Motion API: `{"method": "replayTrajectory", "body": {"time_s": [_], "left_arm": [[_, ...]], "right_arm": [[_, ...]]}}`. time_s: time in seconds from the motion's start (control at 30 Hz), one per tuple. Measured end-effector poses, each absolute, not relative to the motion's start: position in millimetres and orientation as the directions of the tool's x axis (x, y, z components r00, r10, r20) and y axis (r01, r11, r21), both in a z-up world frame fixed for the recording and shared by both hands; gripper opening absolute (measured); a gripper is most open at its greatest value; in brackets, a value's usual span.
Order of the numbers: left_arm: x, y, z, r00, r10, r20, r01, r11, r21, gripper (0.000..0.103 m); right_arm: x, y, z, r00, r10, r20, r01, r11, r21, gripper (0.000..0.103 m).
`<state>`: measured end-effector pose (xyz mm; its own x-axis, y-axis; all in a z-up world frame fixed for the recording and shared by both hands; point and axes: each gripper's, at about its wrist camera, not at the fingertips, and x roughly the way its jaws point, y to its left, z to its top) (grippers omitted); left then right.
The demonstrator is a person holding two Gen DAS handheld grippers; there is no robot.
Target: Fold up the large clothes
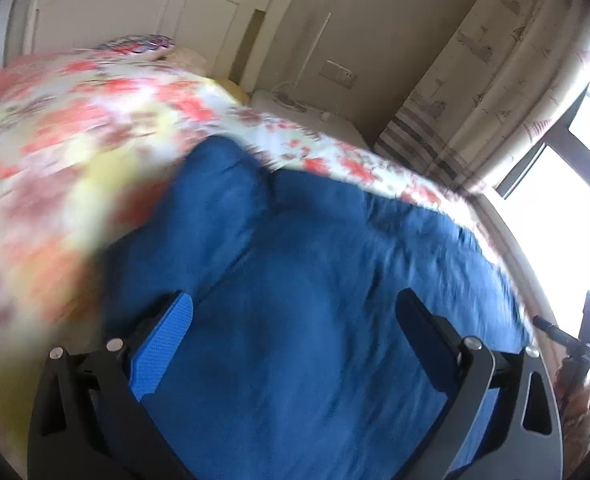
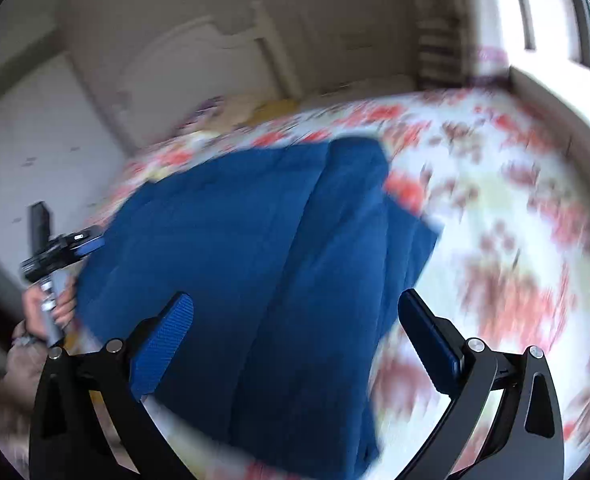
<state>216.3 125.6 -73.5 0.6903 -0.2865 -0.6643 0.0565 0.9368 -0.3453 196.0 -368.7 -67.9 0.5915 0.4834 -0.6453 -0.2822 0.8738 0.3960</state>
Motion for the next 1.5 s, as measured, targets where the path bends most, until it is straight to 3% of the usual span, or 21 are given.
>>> {"method": "replayTrajectory", "body": {"time_s": [0.13,0.23,0.33,0.43,0.5,0.63,0.73,0.8,0.87,0.9,0.93,1.0,1.03,1.13,1.27,1.4,1.5], "left_arm": [[163,153,-87,0.684,-0.171,-0.709,-0.009,0.97,-0.243,0.101],[149,169,-107,0.656,-0.163,-0.737,-0.051,0.964,-0.259,0.101],[148,175,-112,0.651,-0.278,-0.706,-0.03,0.92,-0.39,0.085],[150,157,-104,0.669,-0.196,-0.717,-0.017,0.96,-0.279,0.082],[149,149,-102,0.673,-0.175,-0.719,0.0,0.972,-0.237,0.081],[148,143,-107,0.651,-0.245,-0.718,0.056,0.959,-0.276,0.081],[141,132,-106,0.653,-0.214,-0.727,0.084,0.974,-0.211,0.083],[135,137,-98,0.672,-0.167,-0.722,0.074,0.984,-0.159,0.082],[125,156,-77,0.728,-0.104,-0.677,-0.025,0.984,-0.179,0.082],[123,161,-66,0.756,-0.056,-0.653,-0.074,0.983,-0.17,0.082],[121,163,-47,0.792,-0.013,-0.611,-0.106,0.982,-0.158,0.083],[126,151,-21,0.83,-0.037,-0.556,-0.058,0.987,-0.151,0.094],[135,135,-8,0.84,-0.054,-0.54,-0.02,0.991,-0.131,0.101],[177,82,6,0.848,-0.043,-0.528,0.046,0.999,-0.008,0.101],[270,24,-11,0.769,0.027,-0.639,0.072,0.989,0.129,0.101],[319,6,-59,0.677,0.091,-0.73,0.079,0.978,0.195,0.101],[333,16,-99,0.629,0.064,-0.775,0.078,0.986,0.145,0.101]], "right_arm": [[163,-371,-98,0.581,0.474,-0.662,-0.286,0.88,0.379,0.098],[154,-369,-116,0.587,0.528,-0.613,-0.27,0.842,0.467,0.08],[137,-363,-108,0.609,0.547,-0.574,-0.315,0.831,0.458,0.064],[116,-368,-101,0.592,0.588,-0.552,-0.367,0.806,0.464,0.051],[100,-374,-100,0.586,0.601,-0.544,-0.374,0.796,0.476,0.049],[93,-389,-104,0.604,0.6,-0.525,-0.339,0.789,0.512,0.048],[109,-391,-101,0.597,0.553,-0.581,-0.306,0.826,0.473,0.05],[113,-390,-84,0.656,0.432,-0.619,-0.231,0.895,0.381,0.053],[117,-392,-58,0.757,0.194,-0.624,-0.034,0.965,0.259,0.061],[118,-390,-49,0.777,0.149,-0.612,0.003,0.971,0.24,0.061],[122,-380,-36,0.793,0.16,-0.587,-0.021,0.971,0.237,0.061],[132,-349,-19,0.805,0.217,-0.552,-0.101,0.967,0.234,0.069],[139,-327,-14,0.799,0.247,-0.547,-0.145,0.964,0.224,0.084],[167,-242,-3,0.77,0.304,-0.561,-0.309,0.947,0.089,0.088],[207,-149,-6,0.721,0.298,-0.625,-0.448,0.89,-0.092,0.091],[259,-98,-68,0.557,0.192,-0.808,-0.55,0.815,-0.185,0.097],[269,-118,-88,0.528,0.326,-0.784,-0.554,0.832,-0.027,0.099]]}}
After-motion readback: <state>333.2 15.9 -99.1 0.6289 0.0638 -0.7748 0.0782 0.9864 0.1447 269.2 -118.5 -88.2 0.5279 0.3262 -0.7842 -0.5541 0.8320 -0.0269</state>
